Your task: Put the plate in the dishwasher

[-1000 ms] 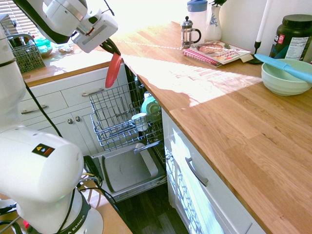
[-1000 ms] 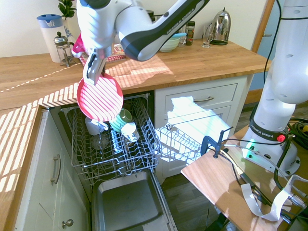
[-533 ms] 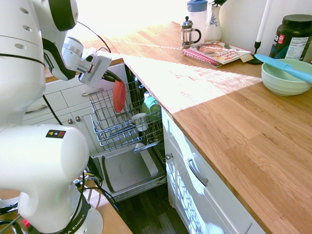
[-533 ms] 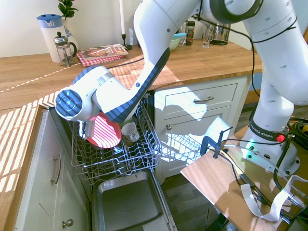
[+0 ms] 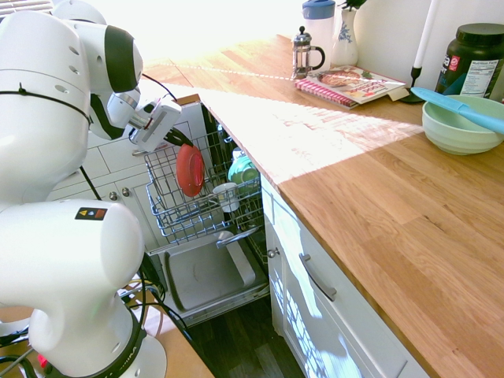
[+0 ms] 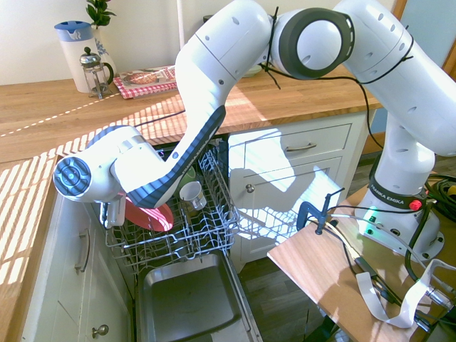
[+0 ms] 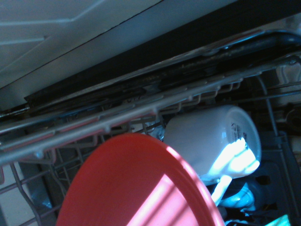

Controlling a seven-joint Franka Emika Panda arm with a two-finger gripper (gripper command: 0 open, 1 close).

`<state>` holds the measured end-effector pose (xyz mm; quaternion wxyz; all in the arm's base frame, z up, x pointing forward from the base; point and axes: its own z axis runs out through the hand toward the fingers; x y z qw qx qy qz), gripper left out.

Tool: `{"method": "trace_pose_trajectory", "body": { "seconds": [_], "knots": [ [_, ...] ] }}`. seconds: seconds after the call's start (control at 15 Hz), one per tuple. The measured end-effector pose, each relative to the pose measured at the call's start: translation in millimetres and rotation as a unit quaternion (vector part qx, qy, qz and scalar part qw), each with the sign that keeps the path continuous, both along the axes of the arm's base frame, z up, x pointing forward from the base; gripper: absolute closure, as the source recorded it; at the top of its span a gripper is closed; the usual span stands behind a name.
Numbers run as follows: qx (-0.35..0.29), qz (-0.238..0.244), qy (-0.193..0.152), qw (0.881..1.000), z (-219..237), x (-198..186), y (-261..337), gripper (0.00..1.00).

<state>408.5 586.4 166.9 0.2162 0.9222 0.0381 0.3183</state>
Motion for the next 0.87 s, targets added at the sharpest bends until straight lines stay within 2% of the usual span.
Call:
{"method": "trace_pose_trajectory", "body": {
  "seconds": [0.2,0.4,0.67,0.87],
  "knots": [
    [0.019,-0.015,0.036,0.999,-2,-1,0,0.0],
    [0.071,-0.03,0.116,0.99,-3,14,-6,0.0],
    [0.154,-0.034,0.218,0.963,12,37,-21,0.0],
    [0.217,-0.031,0.279,0.935,42,51,-49,0.0]
  ]
}}
